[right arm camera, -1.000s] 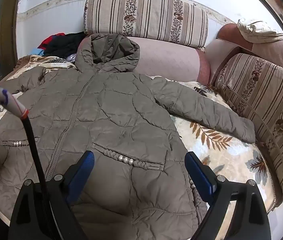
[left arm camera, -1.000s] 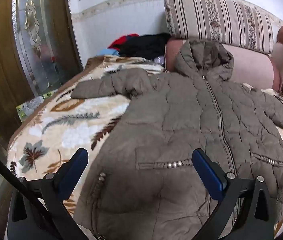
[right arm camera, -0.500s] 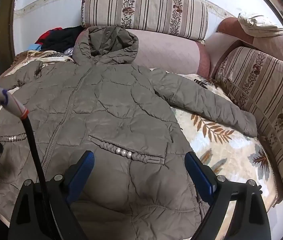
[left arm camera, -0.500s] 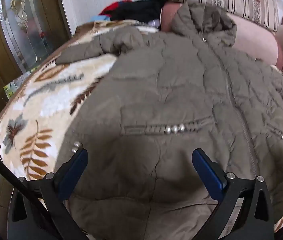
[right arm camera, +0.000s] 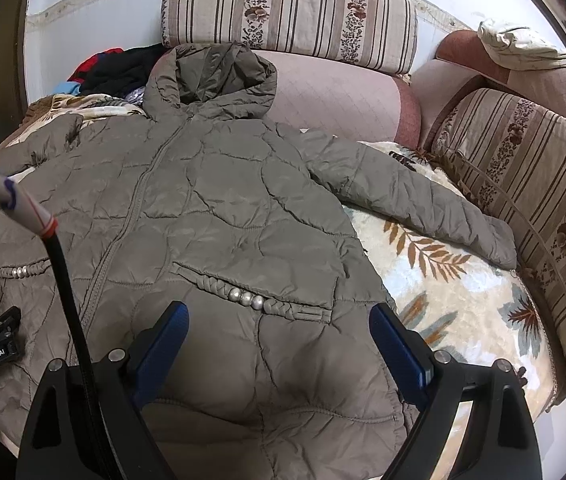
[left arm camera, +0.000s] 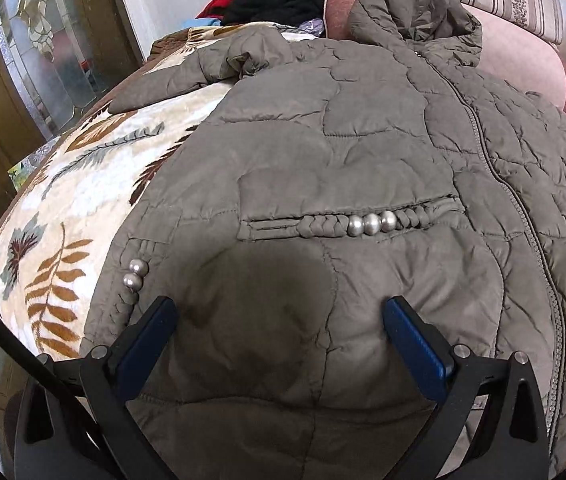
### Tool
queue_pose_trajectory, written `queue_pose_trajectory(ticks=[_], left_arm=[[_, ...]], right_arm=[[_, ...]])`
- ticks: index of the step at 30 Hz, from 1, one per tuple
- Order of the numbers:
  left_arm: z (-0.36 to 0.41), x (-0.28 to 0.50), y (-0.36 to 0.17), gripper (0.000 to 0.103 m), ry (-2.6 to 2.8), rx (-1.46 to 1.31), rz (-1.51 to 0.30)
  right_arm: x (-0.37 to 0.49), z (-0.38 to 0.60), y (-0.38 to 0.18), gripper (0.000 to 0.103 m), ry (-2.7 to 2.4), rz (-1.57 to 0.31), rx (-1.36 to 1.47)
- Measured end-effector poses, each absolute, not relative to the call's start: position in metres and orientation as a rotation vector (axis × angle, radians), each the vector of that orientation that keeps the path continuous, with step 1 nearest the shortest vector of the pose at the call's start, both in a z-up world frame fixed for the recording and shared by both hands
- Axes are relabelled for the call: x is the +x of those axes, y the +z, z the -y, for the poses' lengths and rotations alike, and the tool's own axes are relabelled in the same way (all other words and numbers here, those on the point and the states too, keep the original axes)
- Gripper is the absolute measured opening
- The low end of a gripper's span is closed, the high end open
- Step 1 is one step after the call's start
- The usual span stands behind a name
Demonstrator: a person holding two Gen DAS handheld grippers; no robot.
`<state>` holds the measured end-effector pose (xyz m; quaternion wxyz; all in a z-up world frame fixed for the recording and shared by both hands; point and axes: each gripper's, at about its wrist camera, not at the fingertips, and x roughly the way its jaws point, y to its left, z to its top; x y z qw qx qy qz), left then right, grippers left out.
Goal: Fold large clothes
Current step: 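Move both tools over the olive puffer jacket toward its sleeves, then close the left tool on the cuff of the sleeve nearest it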
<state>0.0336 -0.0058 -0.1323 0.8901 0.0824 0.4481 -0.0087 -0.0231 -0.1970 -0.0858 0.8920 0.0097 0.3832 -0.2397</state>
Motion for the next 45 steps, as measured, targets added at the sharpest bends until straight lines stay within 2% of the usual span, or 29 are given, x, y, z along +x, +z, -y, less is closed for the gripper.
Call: queue_pose_trajectory(ticks=[9, 18, 30, 42, 45], left_arm=[[0.004, 0.030, -0.133, 0.103, -0.019, 0.162, -0.906], [0.014, 0.026, -0.124, 0.103, -0.036, 0.268, -0.869], [-0.015, 0.032, -0.051, 0.103, 0.006, 0.186, -0.726], [-0.100, 0.118, 0.004, 0.103, 0.077, 0.081, -0.723], [-0.134, 0.159, 0.020, 0.103, 0.106, 0.034, -0.728]], right_arm=[[-0.025, 0.198, -0.086, 0.094, -0.504, -0.797, 0.029], [-0.026, 0.199, -0.082, 0.094, -0.506, -0.790, 0.026], [-0.017, 0.198, -0.060, 0.094, -0.520, -0.755, -0.007], [0.032, 0.194, 0.003, 0.094, -0.422, -0.689, -0.003], [0.057, 0.198, 0.014, 0.090, -0.385, -0.710, 0.031]])
